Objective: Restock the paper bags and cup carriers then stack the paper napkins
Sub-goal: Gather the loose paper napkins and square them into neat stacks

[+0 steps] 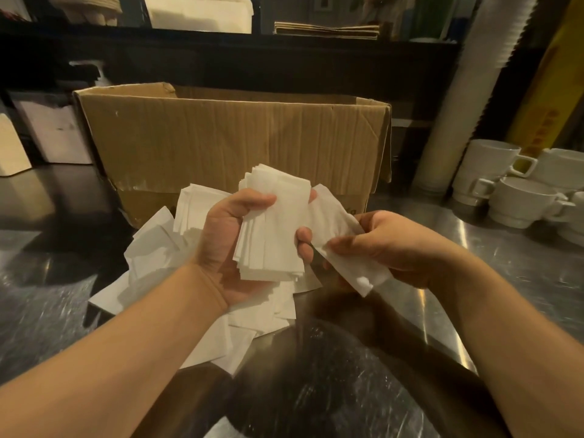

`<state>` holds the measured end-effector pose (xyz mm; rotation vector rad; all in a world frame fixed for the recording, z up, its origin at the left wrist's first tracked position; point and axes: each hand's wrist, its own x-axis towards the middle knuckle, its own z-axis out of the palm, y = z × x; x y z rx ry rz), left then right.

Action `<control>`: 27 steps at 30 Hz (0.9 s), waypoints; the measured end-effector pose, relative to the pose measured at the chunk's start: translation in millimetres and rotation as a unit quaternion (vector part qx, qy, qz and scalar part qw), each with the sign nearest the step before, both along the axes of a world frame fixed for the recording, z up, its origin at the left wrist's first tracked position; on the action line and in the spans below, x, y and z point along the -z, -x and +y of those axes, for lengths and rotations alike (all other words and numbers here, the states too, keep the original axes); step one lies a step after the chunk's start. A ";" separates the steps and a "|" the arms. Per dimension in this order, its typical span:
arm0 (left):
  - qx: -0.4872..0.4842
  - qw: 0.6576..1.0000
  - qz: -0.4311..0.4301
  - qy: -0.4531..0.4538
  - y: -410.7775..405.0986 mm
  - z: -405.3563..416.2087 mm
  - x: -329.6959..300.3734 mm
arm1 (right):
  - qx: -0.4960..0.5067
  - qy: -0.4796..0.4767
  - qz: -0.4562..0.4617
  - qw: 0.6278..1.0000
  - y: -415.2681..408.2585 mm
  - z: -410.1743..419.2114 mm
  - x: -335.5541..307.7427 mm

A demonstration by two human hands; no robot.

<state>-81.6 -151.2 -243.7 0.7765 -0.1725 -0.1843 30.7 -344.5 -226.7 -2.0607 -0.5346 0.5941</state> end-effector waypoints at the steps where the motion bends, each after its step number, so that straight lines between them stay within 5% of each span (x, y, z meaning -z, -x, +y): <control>1: -0.013 1.000 0.001 0.008 -0.5 0.8 -0.3 | -0.009 0.017 0.005 1.000 -1.8 -1.6 -0.7; 8: -0.046 0.999 0.014 0.014 -1.4 1.0 0.0 | -0.064 0.052 -0.007 0.997 0.0 -7.3 -5.3; 15: -0.037 0.999 -0.010 0.022 -2.9 3.6 1.2 | -0.063 -0.069 -0.035 0.995 3.3 -3.6 -3.9; 27: 0.139 0.985 -0.087 0.057 -3.1 9.2 2.5 | 0.036 -0.060 -0.121 0.990 -6.7 1.5 7.1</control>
